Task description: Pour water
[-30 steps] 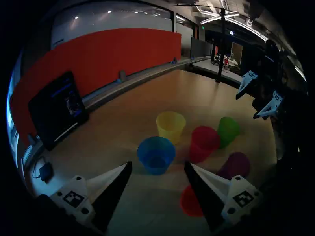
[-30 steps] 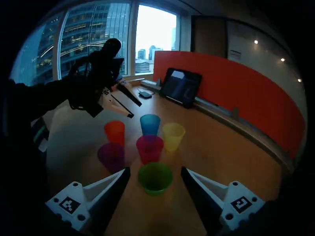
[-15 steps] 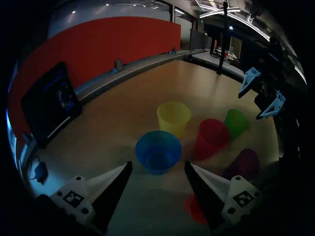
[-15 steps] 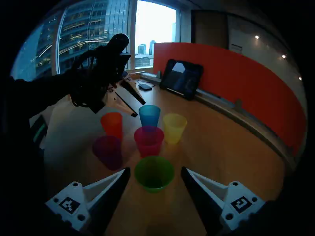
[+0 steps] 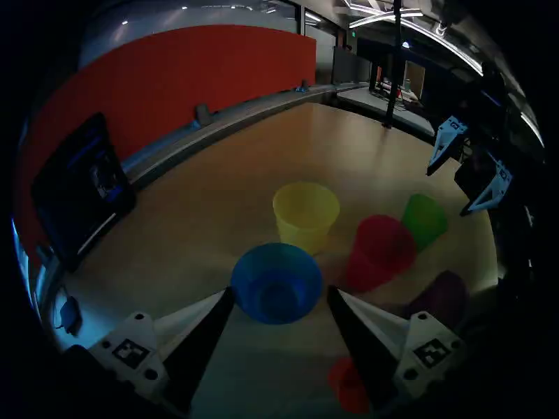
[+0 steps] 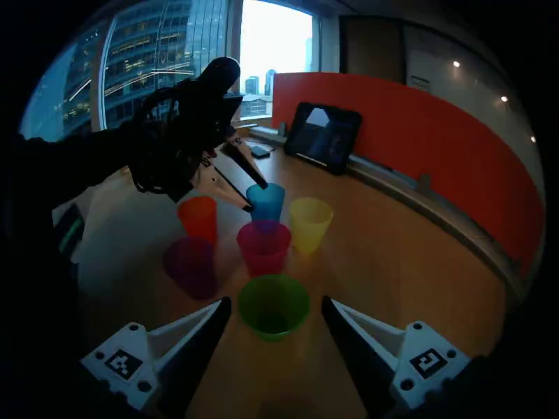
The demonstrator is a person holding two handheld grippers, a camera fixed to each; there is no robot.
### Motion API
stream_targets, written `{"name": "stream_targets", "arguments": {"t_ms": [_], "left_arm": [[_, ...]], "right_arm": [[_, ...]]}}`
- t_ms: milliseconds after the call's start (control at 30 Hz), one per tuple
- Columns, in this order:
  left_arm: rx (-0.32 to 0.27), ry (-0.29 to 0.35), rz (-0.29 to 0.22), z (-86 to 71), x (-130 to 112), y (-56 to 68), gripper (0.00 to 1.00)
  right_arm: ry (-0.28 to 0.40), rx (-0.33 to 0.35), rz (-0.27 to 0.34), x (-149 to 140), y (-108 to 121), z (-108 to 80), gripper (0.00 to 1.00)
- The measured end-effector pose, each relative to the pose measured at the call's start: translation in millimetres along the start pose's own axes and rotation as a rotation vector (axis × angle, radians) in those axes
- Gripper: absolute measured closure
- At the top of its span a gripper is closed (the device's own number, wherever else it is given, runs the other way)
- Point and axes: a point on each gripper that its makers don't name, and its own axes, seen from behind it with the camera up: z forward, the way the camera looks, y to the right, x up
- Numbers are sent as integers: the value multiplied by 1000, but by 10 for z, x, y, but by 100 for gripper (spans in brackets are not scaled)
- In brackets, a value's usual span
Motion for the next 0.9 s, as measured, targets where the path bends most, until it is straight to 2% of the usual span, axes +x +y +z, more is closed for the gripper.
{"name": "stream_targets", "arguments": {"t_ms": [533,667,900], "left_arm": [[20,-3,-4,120,10,-24,2],[32,4,-12,151,21,-45,10],[37,4,-8,149,16,-42,11]], "right_arm": [[1,-2,7,-10,19,-5,0],[1,-1,9,-17,20,0,0],[-6,0,10,-42,30,14,0]]}}
